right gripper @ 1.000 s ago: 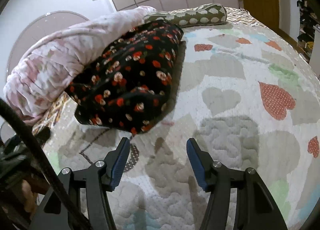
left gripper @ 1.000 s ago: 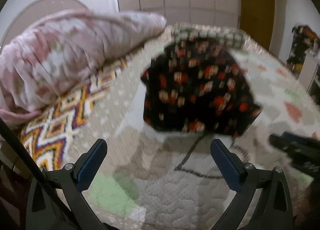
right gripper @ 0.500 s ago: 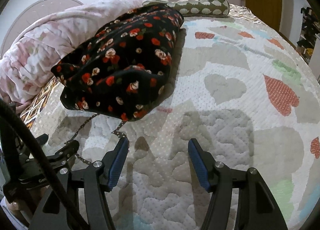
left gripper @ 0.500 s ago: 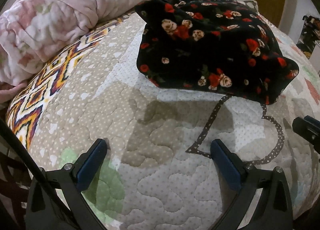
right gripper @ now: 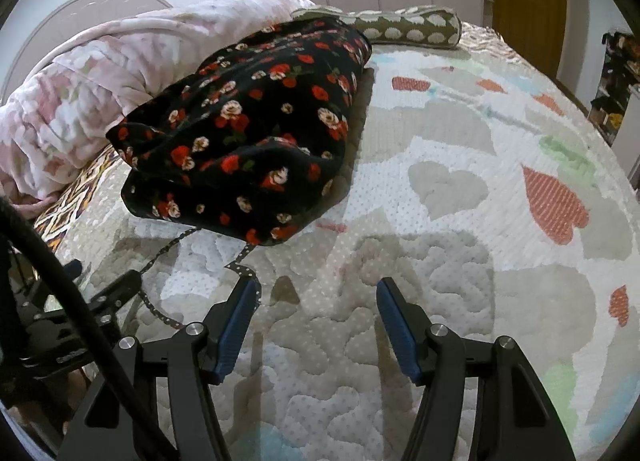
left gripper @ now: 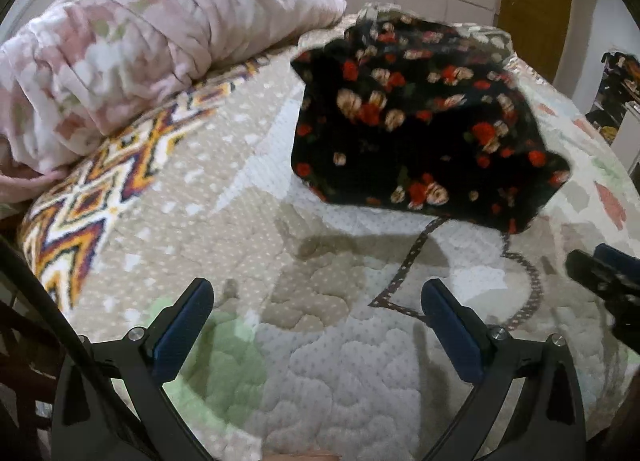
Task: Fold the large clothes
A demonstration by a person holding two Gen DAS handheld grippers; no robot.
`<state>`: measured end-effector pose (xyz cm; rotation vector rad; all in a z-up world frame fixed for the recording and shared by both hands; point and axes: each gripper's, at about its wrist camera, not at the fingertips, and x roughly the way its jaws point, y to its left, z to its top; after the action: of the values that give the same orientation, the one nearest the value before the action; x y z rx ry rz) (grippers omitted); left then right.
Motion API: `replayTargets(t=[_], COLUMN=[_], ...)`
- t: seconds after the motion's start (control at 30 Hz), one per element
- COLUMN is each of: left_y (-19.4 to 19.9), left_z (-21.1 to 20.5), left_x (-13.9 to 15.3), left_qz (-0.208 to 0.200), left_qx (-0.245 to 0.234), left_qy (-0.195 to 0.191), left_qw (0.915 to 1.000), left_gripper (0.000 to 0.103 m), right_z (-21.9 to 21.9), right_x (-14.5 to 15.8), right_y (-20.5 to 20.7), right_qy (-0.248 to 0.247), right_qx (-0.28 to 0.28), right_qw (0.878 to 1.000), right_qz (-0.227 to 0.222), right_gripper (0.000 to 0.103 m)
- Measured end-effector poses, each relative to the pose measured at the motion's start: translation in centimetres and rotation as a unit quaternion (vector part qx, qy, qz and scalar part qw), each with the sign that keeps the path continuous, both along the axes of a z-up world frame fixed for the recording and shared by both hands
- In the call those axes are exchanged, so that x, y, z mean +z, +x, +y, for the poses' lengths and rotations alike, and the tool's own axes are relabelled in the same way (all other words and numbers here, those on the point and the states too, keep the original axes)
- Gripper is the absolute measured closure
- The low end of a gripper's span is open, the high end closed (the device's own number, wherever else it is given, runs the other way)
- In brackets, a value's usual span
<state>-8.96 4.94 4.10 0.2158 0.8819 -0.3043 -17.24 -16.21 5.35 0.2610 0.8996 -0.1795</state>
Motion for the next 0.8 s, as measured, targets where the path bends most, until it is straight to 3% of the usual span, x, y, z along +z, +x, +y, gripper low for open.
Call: replayTargets(t=[0.37,0.8], left_y=[-3.3,-3.9], left_z=[0.7,1.3], left_x=[4.6,4.8], left_qz=[-0.028,-0.013], left_qx=[-0.025,-0.024], left_qy=[-0.022,-0.035], left_qw=[0.9990,0.9990], left_gripper=[0.000,0.000], right_z=[-0.3,1.0], right_x=[0.7,0.6], right_y=[-1.4,-1.7], right_qy=[-0.008,-0.017], right_qx=[-0.021,-0.008], right_qw=[1.000,1.000], right_qz=[0.002,0.012], right_gripper=[0.032,0.030])
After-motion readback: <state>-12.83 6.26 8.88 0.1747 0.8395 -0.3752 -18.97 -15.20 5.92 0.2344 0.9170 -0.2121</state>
